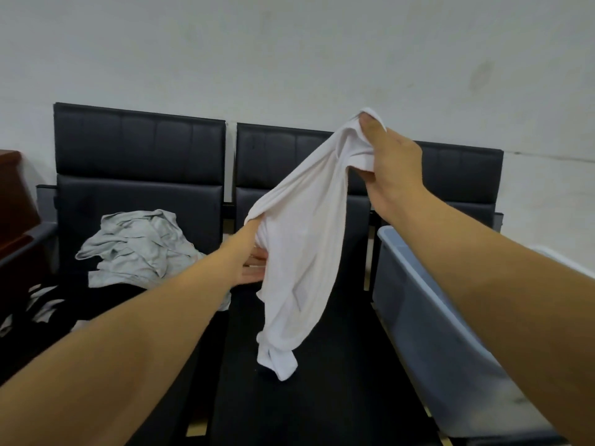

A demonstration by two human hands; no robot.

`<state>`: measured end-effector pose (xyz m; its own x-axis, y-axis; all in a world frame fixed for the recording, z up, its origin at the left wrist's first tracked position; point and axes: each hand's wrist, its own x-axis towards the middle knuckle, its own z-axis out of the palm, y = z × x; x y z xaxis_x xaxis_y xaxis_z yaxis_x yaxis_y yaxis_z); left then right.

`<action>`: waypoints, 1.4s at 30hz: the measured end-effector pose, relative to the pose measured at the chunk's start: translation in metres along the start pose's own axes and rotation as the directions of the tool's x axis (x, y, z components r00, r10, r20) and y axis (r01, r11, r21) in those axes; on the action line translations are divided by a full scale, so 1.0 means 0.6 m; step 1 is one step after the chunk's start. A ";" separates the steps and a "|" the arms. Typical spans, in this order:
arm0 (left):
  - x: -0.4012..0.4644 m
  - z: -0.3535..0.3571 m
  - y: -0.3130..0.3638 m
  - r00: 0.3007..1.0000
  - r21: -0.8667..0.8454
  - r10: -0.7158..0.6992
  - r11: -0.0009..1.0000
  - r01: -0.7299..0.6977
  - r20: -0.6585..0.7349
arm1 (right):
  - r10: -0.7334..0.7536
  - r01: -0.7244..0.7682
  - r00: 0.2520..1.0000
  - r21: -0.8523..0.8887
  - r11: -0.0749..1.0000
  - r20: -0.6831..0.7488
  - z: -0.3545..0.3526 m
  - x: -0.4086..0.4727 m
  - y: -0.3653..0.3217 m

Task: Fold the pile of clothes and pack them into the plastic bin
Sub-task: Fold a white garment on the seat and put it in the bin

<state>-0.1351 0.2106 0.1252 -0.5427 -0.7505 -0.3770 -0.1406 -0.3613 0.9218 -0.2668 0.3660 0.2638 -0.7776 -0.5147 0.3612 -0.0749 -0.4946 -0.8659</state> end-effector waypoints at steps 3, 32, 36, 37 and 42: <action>0.013 0.021 -0.050 0.990 -0.011 0.084 0.996 -0.083 0.117 | 0.056 -0.058 0.997 0.052 0.997 0.050 0.013 -0.005 0.009; 0.125 -0.127 -0.116 0.868 0.595 0.405 0.785 -0.170 -0.286 | 0.249 -0.094 0.963 -0.994 -0.055 -0.105 -0.228 0.043 0.157; 0.110 -0.175 -0.092 0.865 0.618 0.368 0.781 -0.088 -0.341 | 0.229 -0.185 0.955 -0.982 -0.036 -0.188 -0.239 0.043 0.160; 0.107 -0.187 -0.087 0.865 0.611 0.360 0.787 -0.081 -0.349 | 0.229 -0.198 0.952 -0.980 -0.032 -0.200 -0.242 0.042 0.158; 0.082 -0.226 -0.063 0.862 0.516 0.332 0.851 -0.098 -0.383 | 0.238 -0.281 0.936 -0.958 0.057 -0.260 -0.257 0.040 0.143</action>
<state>-0.0443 0.1122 0.0597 -0.1979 -0.9787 -0.0540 -0.4937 0.0520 0.8681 -0.3882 0.4188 0.1449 -0.9079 -0.4171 0.0415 -0.3837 0.7873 -0.4826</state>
